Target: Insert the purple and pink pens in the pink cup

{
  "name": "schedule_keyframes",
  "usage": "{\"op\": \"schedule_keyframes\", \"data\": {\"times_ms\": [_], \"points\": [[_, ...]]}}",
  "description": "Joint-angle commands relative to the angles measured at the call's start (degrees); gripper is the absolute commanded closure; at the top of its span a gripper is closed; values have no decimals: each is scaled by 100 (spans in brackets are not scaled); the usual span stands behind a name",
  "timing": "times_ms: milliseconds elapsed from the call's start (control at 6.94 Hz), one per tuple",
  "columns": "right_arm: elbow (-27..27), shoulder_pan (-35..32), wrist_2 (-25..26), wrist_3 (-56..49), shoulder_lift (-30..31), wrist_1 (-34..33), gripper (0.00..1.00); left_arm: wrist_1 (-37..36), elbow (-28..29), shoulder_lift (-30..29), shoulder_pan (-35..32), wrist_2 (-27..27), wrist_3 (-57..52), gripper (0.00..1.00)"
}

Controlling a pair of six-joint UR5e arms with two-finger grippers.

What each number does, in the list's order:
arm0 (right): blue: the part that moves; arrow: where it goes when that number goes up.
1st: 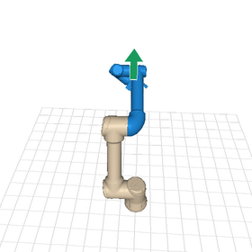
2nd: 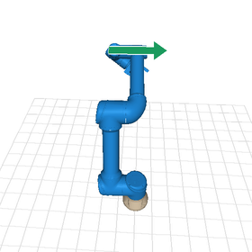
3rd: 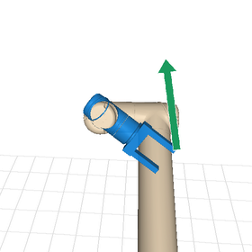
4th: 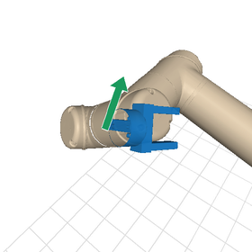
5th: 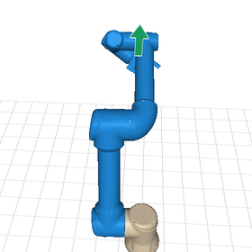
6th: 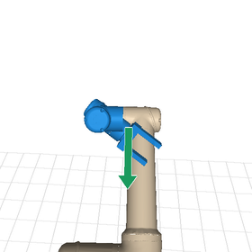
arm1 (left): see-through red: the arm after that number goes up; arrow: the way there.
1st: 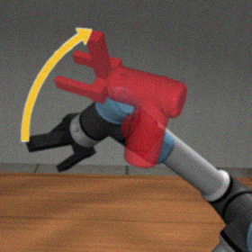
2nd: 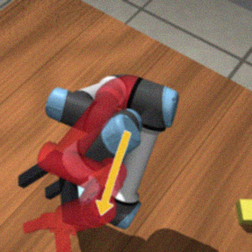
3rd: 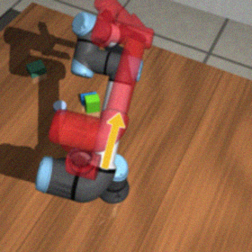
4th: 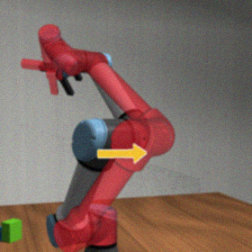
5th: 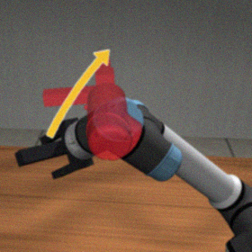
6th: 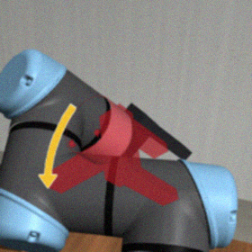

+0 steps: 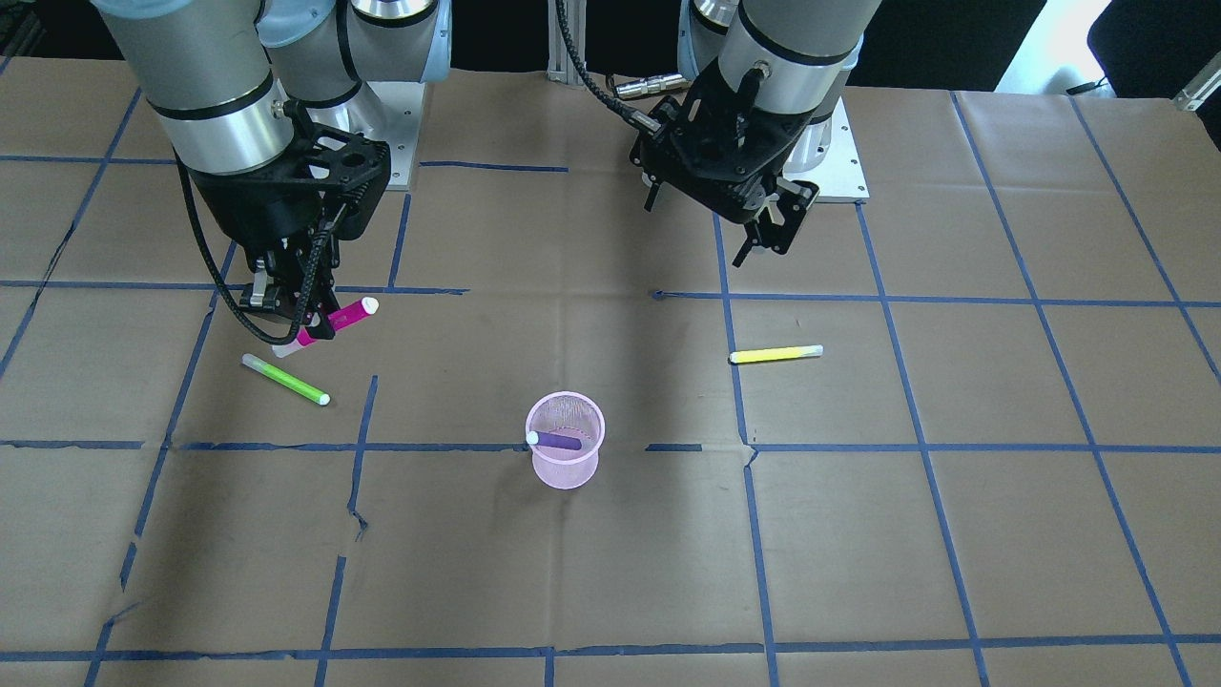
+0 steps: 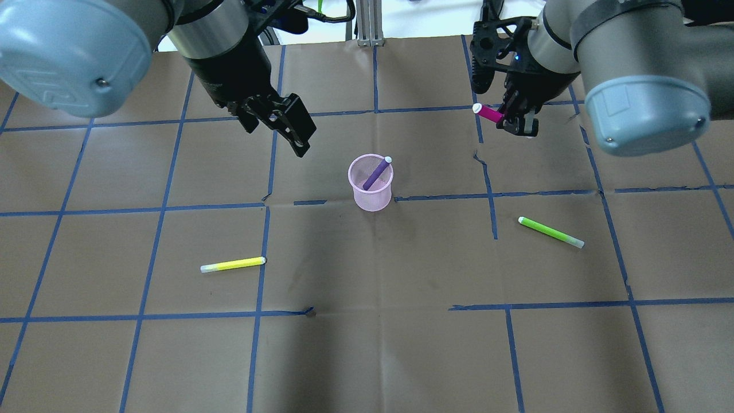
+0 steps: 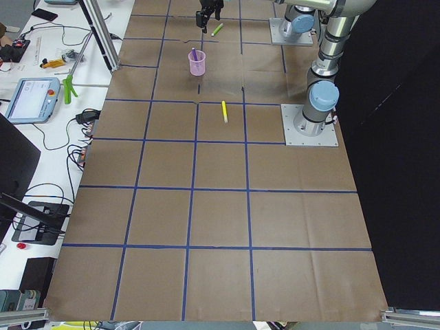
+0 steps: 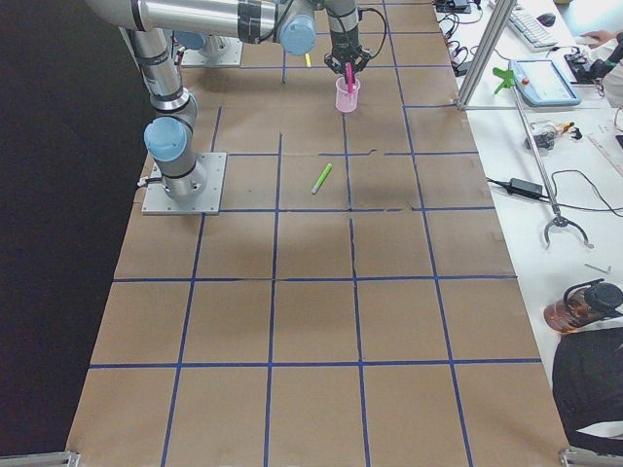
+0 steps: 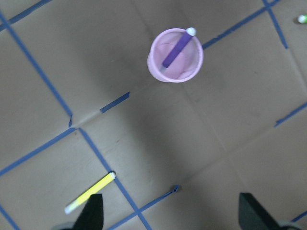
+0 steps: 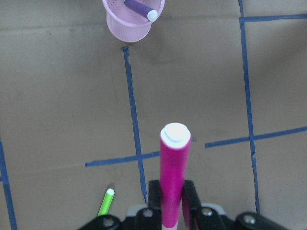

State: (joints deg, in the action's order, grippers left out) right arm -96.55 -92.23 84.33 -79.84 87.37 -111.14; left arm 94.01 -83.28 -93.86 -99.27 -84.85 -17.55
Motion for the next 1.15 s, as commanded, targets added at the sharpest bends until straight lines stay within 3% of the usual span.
{"op": "schedule_keyframes", "data": {"times_ms": [0, 288, 576, 720, 1008], "points": [[101, -93, -974, 738, -229, -371, 95, -14, -31, 149, 206, -741, 1522, 2], [92, -643, -1487, 1905, -718, -1440, 95, 169, -73, 410, 756, -674, 1526, 2], [84, -1469, -1402, 3660, -1395, -3160, 95, 136, -328, 579, 936, -524, 1430, 2], [-38, -1613, -1384, 3738, -1476, -3195, 95, 118, -390, 649, 918, -524, 1473, 2], [-966, -1640, -1384, 3835, -1329, -3735, 95, 109, -408, 641, 918, -524, 1430, 2]]}}
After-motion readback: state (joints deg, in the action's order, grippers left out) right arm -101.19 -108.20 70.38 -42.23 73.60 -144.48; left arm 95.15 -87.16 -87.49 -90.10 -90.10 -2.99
